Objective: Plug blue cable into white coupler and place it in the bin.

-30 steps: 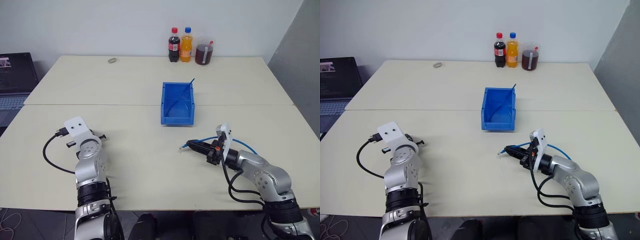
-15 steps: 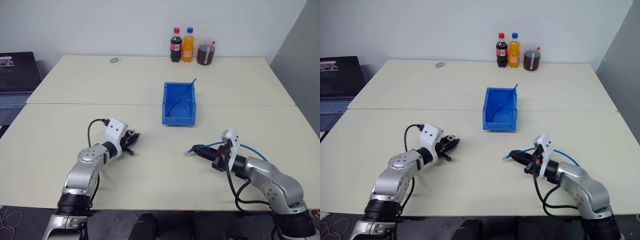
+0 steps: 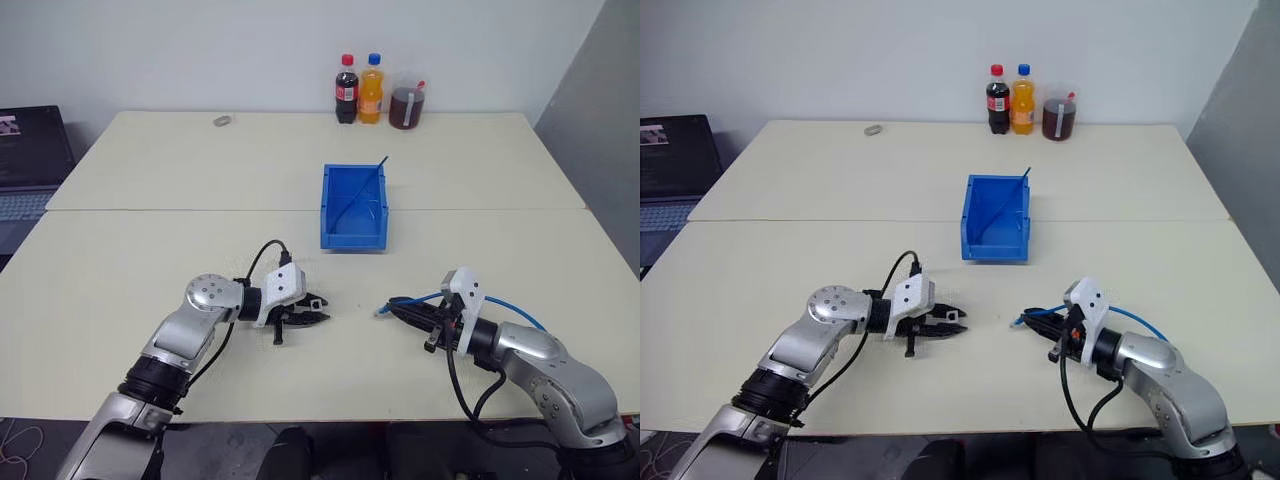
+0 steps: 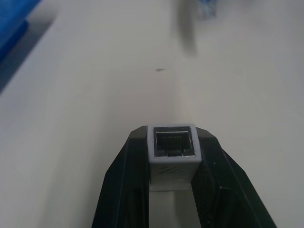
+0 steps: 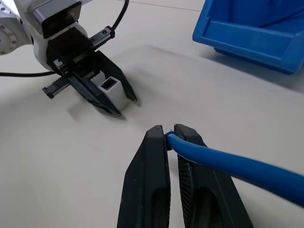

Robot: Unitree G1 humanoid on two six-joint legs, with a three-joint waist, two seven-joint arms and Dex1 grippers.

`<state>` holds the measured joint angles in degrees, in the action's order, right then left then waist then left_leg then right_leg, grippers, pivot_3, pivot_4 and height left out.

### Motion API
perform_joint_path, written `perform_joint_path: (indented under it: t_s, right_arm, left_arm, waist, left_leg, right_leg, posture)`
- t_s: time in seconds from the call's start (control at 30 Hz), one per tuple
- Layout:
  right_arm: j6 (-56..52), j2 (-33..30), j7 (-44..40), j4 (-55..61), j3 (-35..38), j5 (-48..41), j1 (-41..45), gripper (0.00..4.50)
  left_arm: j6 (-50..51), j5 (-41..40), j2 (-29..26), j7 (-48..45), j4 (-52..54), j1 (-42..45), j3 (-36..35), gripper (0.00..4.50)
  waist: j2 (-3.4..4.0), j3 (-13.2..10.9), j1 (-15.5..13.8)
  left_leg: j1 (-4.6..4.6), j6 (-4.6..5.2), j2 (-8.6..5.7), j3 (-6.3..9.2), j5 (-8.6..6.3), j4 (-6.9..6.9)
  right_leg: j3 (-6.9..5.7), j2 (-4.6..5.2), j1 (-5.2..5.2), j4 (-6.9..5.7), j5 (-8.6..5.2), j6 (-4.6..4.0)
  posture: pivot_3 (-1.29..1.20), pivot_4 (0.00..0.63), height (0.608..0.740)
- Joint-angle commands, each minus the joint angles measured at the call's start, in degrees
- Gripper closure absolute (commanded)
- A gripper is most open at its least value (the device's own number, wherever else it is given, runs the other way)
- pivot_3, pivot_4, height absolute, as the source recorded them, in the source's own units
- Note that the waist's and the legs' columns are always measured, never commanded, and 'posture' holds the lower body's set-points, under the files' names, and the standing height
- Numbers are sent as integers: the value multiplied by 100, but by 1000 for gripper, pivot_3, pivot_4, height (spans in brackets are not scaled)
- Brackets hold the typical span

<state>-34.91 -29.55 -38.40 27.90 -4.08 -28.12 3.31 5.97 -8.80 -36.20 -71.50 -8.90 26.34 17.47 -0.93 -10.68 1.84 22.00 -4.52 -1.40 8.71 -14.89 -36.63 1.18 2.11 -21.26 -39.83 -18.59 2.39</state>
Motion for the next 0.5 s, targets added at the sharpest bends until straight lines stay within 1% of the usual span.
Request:
perform_joint_path:
  t_s: [0.03, 0.33, 0.5]
  right_arm:
    - [272, -48, -22, 273, -130, 180, 59, 4500]
    - [709, 251, -167, -193, -930, 759, 954, 4500]
    - [1029, 319, -512, -526, -1386, 1101, 1400, 4500]
  left_arm:
    - [-257, 138, -83, -544, -102, 122, 269, 3693]
    - [-697, 458, 87, -816, -602, 267, 505, 3693]
    - [-777, 523, 145, -902, -814, 366, 548, 3693]
  waist:
    - [0, 0, 2]
    - [2, 2, 5]
    - [3, 2, 1]
  left_leg:
    - [0, 0, 0, -1, 0, 0]
    - [-7, 1, 1, 3, 0, -2]
    - [-7, 1, -1, 6, 0, -3]
  right_leg:
    - [1, 0, 1, 0, 0, 0]
    - [-2, -3, 8, -1, 0, 1]
    - [-3, -3, 8, -2, 0, 0]
  posture:
    - [0, 150, 740]
    - [0, 150, 740]
    - [0, 150, 740]
